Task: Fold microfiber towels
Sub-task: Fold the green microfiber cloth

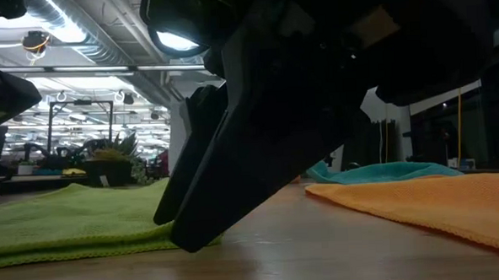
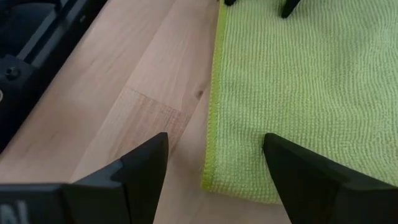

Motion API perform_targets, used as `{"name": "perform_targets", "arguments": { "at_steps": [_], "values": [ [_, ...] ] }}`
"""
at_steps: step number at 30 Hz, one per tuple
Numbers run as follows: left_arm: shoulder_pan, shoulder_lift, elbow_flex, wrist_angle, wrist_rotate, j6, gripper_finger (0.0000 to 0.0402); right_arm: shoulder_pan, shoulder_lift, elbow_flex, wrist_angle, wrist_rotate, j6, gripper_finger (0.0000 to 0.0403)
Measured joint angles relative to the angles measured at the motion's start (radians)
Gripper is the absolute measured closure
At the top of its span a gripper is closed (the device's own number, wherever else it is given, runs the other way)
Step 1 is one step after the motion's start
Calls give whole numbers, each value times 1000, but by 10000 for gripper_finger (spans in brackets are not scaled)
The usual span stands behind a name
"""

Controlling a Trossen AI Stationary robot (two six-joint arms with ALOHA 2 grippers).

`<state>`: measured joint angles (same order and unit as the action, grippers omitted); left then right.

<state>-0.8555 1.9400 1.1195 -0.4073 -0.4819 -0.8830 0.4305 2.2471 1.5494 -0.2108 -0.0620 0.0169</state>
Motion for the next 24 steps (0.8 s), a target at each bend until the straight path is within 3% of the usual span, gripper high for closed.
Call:
{"name": "perform_targets", "arguments": {
  "at_steps": [6,10,24],
  "values": [
    [0,-57,32,-6,17,31,236,-3,0,0,0,11,3,136],
    [3,-41,26,-20,78,-1,236,-3,0,0,0,34,4,136],
    [23,-5,4,37,102,-4,236,-3,0,0,1,35,4,136]
  ]
}}
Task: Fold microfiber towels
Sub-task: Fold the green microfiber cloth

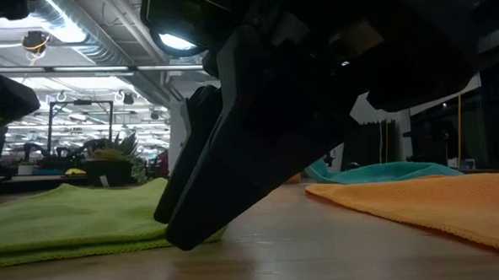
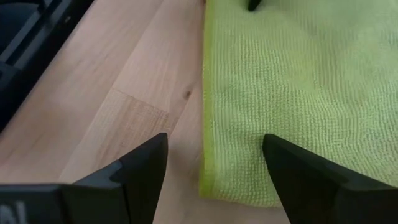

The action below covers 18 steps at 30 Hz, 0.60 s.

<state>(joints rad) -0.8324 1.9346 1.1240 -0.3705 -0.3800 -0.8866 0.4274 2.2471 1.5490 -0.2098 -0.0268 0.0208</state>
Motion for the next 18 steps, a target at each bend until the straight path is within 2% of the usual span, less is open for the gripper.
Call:
{"name": "perform_targets", "arguments": {
  "at_steps": [3,14,18],
  "values": [
    [3,17,4,37,5,2,236,0,0,0,0,0,0,136],
    [-11,22,3,7,-3,-1,236,0,0,0,-4,4,12,136],
    [-31,22,3,-47,-6,-4,239,1,0,0,-40,77,52,136]
  ]
}}
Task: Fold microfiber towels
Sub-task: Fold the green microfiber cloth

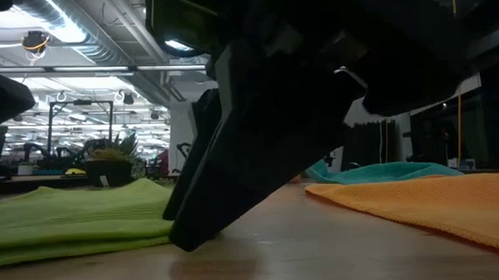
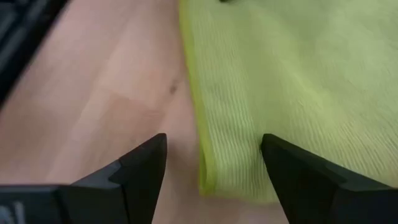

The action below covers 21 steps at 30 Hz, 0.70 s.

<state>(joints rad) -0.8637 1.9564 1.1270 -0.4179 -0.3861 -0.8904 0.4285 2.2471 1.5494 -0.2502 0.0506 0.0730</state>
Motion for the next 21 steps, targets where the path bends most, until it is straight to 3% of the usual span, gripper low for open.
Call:
{"name": "perform_targets", "arguments": {
  "at_steps": [3,17,21],
  "values": [
    [-8,0,0,-38,-5,-21,240,1,-1,-11,-1,42,5,136],
    [-5,0,-1,-45,-1,-16,241,-1,32,-32,93,-6,21,137],
    [-6,0,-1,-46,-9,7,252,-2,37,-30,84,-11,25,158]
  ]
}}
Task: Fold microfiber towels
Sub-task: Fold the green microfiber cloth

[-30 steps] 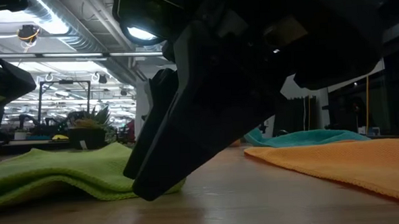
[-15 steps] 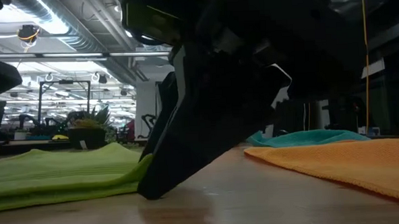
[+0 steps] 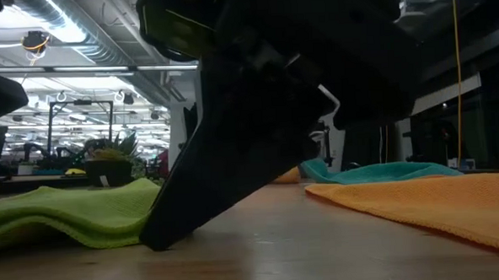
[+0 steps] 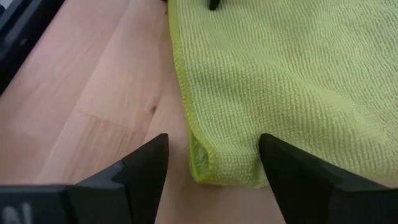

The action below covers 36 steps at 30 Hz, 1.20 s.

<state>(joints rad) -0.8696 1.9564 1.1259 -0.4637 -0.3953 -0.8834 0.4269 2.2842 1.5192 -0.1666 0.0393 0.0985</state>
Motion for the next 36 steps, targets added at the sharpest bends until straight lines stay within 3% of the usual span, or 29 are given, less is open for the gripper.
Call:
{"name": "perform_targets", "arguments": {
  "at_steps": [6,12,15,24,32,36],
  "values": [
    [-1,0,0,-1,-3,26,310,-1,0,-1,-4,12,33,234],
    [-1,0,-1,-9,-9,27,390,-1,0,-2,-3,27,100,339],
    [-1,0,-1,-9,-10,30,396,0,0,-2,-2,24,130,388],
    [4,-61,-7,-18,-37,33,401,24,-66,-3,-61,-3,173,396],
    [5,-86,97,-2,13,36,401,95,-144,-1,-87,5,244,398],
    [-3,-86,166,-3,13,119,401,122,-170,0,-77,19,242,398]
  ]
}}
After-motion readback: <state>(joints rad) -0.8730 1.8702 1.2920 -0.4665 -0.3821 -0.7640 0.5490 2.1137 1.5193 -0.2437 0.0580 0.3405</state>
